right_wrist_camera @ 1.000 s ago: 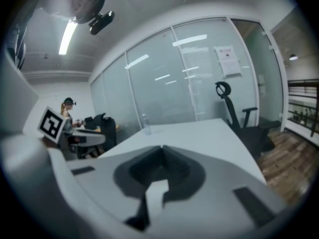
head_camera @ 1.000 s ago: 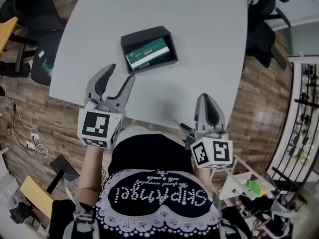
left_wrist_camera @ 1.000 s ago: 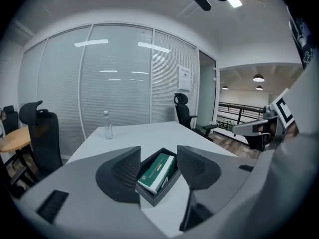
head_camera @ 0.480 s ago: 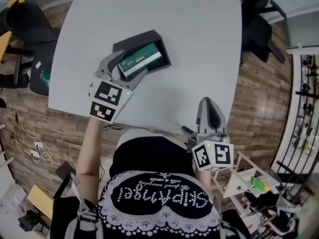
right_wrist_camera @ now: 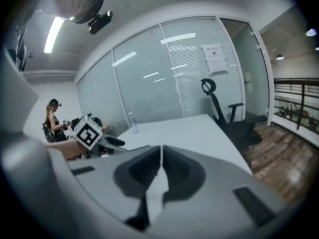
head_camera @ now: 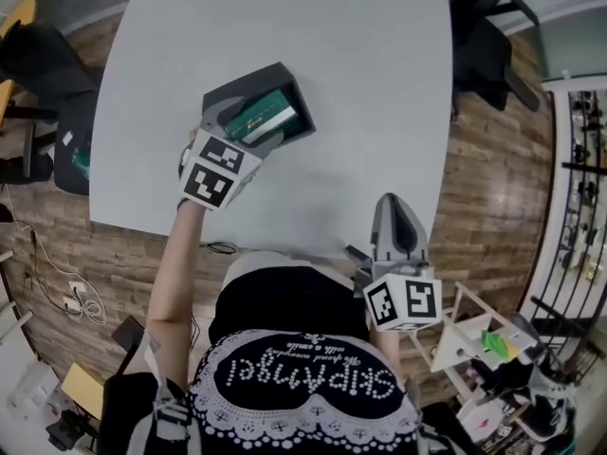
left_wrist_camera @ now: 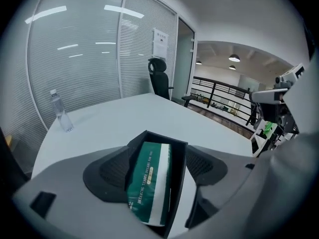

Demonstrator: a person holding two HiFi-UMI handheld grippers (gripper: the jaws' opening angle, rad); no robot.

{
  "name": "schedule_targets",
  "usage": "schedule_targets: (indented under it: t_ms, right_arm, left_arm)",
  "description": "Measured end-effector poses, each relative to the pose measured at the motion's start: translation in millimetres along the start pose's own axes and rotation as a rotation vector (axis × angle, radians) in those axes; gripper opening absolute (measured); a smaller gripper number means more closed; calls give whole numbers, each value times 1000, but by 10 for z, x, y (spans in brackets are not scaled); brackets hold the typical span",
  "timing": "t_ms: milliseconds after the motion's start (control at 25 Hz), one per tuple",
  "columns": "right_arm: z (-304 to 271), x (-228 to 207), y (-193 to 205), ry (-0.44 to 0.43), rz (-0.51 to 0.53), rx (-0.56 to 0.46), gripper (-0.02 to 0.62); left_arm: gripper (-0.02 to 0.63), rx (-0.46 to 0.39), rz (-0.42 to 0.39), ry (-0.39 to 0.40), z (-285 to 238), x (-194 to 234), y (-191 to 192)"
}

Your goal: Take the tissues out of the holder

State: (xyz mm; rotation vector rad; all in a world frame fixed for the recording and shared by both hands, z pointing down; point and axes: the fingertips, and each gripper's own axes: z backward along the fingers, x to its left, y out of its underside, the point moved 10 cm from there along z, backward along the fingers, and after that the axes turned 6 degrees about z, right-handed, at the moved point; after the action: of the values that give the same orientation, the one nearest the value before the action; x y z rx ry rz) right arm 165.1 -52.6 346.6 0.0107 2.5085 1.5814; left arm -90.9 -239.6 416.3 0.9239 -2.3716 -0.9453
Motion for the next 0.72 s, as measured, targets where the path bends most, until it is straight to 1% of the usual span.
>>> schedule_targets:
  t_ms: [120, 360, 600, 720]
  right_arm:
    - [12, -2, 12, 10, -5, 5, 35]
    - [18, -11, 22, 21, -13, 13, 34]
    - [13, 8, 29, 27, -18, 20, 34]
    - [-6, -1, 30, 24, -22, 25, 35]
  left_arm:
    - [350, 44, 12, 2, -138, 47, 77]
    - [351, 81, 46, -1, -302, 98, 188]
    - [354, 151, 59, 15, -411, 105, 259]
    - [356, 185, 36, -6, -500, 119, 285]
